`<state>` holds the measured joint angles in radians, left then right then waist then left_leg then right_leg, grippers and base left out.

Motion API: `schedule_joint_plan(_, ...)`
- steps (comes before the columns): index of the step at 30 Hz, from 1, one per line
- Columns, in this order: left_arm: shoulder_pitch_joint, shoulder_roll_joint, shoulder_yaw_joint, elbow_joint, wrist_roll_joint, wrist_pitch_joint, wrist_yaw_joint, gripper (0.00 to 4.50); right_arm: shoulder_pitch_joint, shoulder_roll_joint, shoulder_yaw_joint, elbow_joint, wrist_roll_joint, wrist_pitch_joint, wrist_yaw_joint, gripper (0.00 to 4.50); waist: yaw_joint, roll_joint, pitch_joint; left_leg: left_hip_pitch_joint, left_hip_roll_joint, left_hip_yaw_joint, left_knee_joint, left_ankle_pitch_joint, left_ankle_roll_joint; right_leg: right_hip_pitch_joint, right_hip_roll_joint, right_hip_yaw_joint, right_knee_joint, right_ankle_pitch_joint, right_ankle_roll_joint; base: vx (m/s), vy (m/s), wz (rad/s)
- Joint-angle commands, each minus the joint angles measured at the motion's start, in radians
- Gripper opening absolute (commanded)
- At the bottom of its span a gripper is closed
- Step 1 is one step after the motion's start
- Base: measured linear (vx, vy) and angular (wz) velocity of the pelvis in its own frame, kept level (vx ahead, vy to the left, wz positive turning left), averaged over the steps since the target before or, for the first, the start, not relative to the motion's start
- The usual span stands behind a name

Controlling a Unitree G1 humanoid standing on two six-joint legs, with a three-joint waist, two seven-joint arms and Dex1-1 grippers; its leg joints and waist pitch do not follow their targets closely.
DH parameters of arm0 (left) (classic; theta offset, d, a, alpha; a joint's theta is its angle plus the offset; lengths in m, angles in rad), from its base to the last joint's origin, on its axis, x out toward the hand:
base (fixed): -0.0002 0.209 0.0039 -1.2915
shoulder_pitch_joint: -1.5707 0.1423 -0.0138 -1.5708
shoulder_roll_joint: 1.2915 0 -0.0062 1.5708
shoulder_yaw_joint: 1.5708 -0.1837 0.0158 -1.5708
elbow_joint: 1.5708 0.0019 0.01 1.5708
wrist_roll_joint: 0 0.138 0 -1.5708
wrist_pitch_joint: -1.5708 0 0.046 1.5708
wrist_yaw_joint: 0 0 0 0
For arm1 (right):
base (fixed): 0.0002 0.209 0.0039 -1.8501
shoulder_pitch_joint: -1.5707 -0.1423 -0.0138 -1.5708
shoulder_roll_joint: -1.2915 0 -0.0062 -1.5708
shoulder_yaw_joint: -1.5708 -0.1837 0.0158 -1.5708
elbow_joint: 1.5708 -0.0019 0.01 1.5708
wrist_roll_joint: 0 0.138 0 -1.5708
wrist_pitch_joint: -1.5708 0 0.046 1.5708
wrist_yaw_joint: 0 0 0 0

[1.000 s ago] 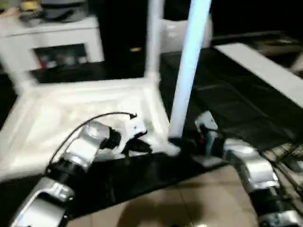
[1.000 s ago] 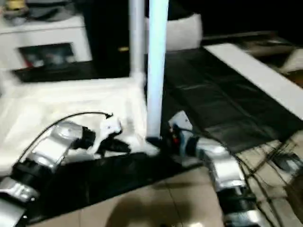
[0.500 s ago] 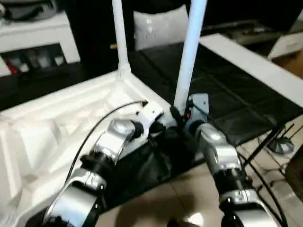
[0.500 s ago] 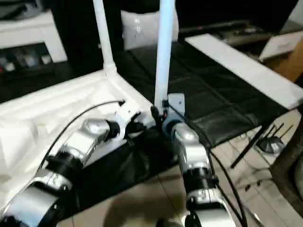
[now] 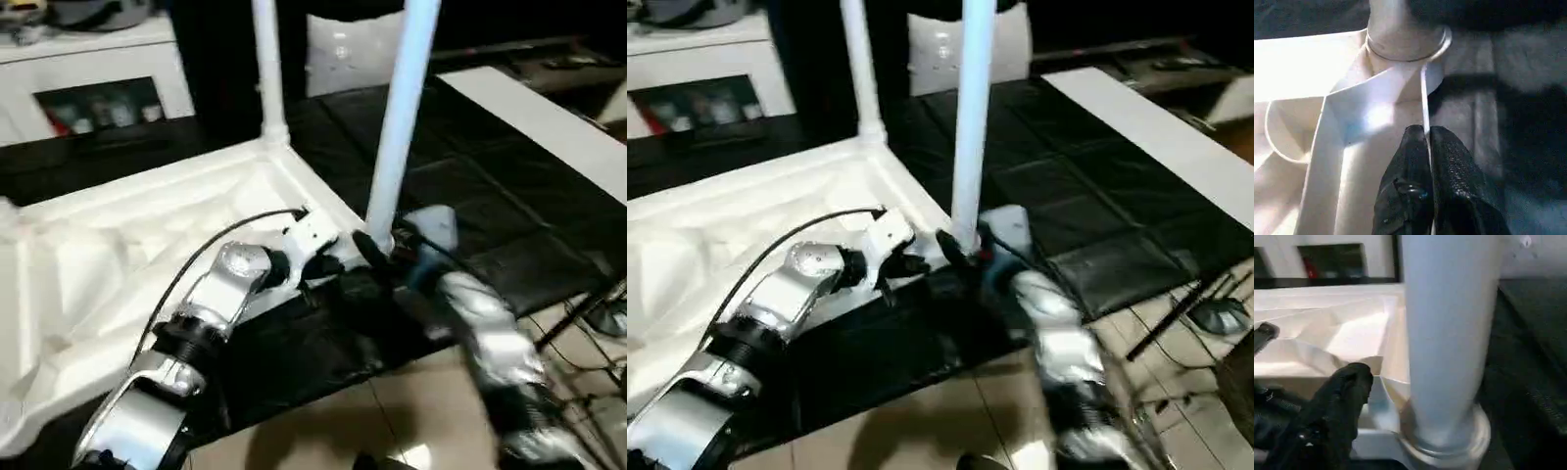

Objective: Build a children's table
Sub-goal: Rotate leg to tighten

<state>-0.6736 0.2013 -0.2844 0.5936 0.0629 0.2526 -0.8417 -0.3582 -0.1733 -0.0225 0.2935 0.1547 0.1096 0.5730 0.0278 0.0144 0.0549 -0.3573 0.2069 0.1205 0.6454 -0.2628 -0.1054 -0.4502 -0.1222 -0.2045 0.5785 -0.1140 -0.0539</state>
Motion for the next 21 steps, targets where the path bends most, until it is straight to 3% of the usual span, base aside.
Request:
schedule_joint_plan(1,0.004,0.016,-0.008,-0.034,-0.015,-0.042,-0.049,0.00,0.016,-0.035,-0.001,-0.058,0.037,-0.002,0.083,4.30,0.007,-0.014,-0.084,-0.018,0.007,0.025,-0.071,0.052,0.141,0.104,-0.038,0.062,-0.072,-0.373,-0.043,0.000,0.000,0.00)
schedule_joint_plan(6,0.023,0.071,-0.039,-0.041,-0.024,-0.094,-0.179,0.00,0.052,-0.176,-0.005,-0.109,0.109,0.026,0.301,4.45,0.011,-0.010,-0.079,-0.013,0.001,0.026,-0.075,-0.061,0.109,0.099,-0.032,0.050,-0.100,-0.491,0.021,0.000,0.000,0.00)
schedule_joint_plan(8,0.028,0.092,-0.054,-0.044,-0.028,-0.112,-0.227,0.00,0.054,-0.217,0.000,-0.110,0.122,0.038,0.367,4.45,0.003,-0.010,-0.072,-0.005,-0.001,0.026,-0.074,-0.133,0.089,0.096,-0.029,0.034,-0.120,-0.571,0.054,0.000,0.000,0.00)
schedule_joint_plan(11,0.034,0.130,-0.079,-0.051,-0.029,-0.159,-0.311,0.00,0.051,-0.288,0.018,-0.107,0.130,0.058,0.463,4.45,0.004,-0.010,-0.078,-0.005,-0.001,0.022,-0.076,-0.127,0.083,0.102,-0.028,0.031,-0.123,-0.562,0.071,0.000,0.000,0.00)
schedule_joint_plan(15,0.027,0.179,-0.113,-0.047,-0.013,-0.223,-0.408,0.00,0.036,-0.399,0.083,-0.080,0.138,0.122,0.633,4.45,0.008,-0.016,-0.079,-0.004,0.010,0.020,-0.083,-0.108,0.094,0.103,-0.031,0.038,-0.113,-0.506,0.027,0.000,0.000,0.00)
schedule_joint_plan(21,0.024,0.208,-0.130,-0.050,-0.014,-0.253,-0.467,0.00,-0.004,-0.405,0.120,-0.025,0.098,0.060,0.687,4.45,0.014,-0.015,-0.084,-0.011,0.017,0.019,-0.086,-0.044,0.093,0.111,-0.039,0.050,-0.090,-0.432,-0.030,0.000,0.000,0.00)
